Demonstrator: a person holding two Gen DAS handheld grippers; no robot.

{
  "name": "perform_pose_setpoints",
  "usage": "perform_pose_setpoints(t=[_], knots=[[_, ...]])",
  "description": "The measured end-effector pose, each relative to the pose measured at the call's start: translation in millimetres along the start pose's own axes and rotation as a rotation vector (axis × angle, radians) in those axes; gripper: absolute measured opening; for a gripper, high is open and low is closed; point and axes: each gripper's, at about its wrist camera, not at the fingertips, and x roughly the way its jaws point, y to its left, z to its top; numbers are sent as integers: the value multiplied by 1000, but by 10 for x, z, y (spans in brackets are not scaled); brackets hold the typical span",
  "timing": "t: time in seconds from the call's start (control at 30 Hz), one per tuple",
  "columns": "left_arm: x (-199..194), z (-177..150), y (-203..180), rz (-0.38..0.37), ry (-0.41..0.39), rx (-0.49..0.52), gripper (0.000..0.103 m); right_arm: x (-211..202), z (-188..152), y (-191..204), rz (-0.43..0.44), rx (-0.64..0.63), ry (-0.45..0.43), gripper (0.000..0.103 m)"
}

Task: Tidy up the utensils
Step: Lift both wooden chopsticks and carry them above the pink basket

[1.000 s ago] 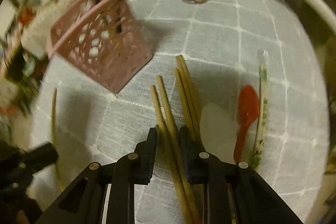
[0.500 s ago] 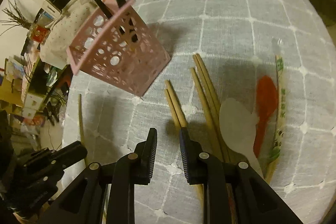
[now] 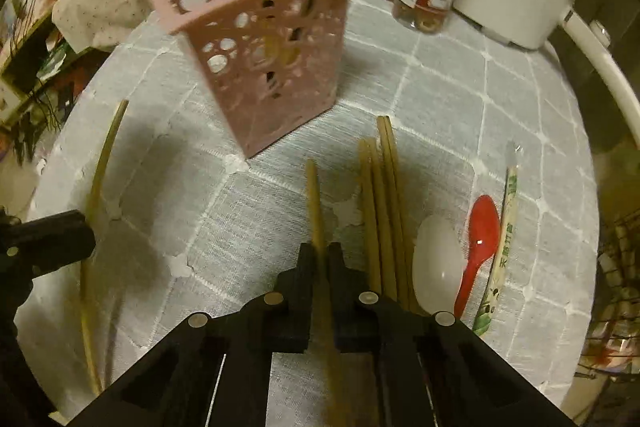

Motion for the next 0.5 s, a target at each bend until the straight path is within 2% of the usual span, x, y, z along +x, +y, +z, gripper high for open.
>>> perform_pose_setpoints(t=[0.1, 0.3, 0.5], knots=[[-113, -11, -9, -4, -27, 20, 6, -202, -57, -47, 39, 1, -51, 6], [-480, -21, -53, -7, -130, 62, 6, -849, -219, -161, 114, 47, -219, 6], [-887, -54, -85, 19, -271, 102, 6, -1373, -308, -229, 118, 92, -365, 6]])
